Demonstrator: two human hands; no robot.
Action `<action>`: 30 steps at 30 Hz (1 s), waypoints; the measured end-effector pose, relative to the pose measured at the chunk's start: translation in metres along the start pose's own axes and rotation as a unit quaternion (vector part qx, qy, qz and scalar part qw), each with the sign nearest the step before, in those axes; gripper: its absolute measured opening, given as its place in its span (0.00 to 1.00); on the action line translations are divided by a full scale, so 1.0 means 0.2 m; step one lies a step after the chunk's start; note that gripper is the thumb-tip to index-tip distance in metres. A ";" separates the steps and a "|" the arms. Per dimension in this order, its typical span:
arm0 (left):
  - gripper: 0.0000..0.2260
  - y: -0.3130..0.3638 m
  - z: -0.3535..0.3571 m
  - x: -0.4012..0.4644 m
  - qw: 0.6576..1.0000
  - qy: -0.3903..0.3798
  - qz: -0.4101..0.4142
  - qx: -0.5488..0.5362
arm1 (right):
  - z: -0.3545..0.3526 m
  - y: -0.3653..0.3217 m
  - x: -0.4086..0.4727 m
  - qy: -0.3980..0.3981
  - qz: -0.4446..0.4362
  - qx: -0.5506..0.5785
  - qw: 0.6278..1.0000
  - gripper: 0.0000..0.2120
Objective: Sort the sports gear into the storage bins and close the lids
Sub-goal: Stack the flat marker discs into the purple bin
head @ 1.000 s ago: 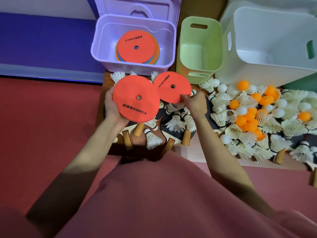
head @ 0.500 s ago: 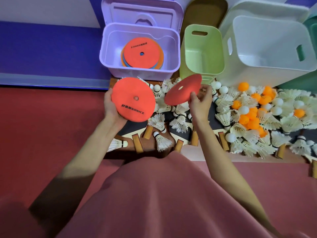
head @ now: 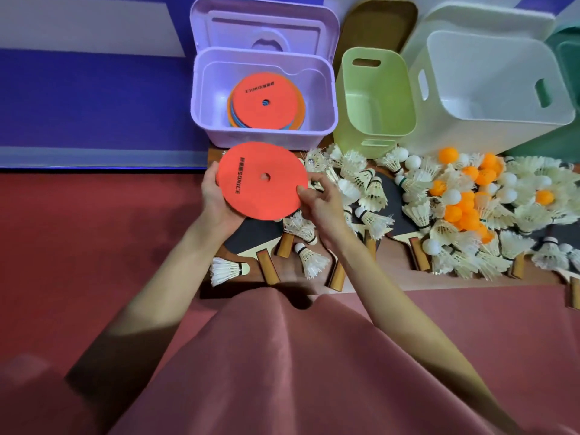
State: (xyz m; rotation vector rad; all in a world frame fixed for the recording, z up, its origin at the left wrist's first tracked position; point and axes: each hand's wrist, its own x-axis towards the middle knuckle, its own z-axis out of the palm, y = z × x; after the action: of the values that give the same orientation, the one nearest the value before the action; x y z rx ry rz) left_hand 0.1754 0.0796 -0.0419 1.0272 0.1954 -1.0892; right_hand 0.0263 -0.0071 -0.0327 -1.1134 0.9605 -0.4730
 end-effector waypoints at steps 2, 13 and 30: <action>0.27 0.01 -0.01 0.03 1.000 -0.009 0.013 0.016 | 0.03 0.02 0.03 0.040 -0.029 -0.086 0.995 0.08; 0.21 0.19 0.09 0.25 0.996 0.026 0.020 0.088 | 0.10 -0.03 0.36 0.051 -0.048 -0.293 0.954 0.10; 0.08 0.56 0.22 0.97 0.815 0.052 0.111 0.567 | 0.15 -0.29 1.24 0.127 -0.082 -0.421 0.895 0.14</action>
State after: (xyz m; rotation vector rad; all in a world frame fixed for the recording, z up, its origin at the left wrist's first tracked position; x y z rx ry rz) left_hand 0.3473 -0.0699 -0.0665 2.1156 -0.5653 -0.8892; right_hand 0.1920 -0.1990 -0.0776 -1.9614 1.3629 -0.3392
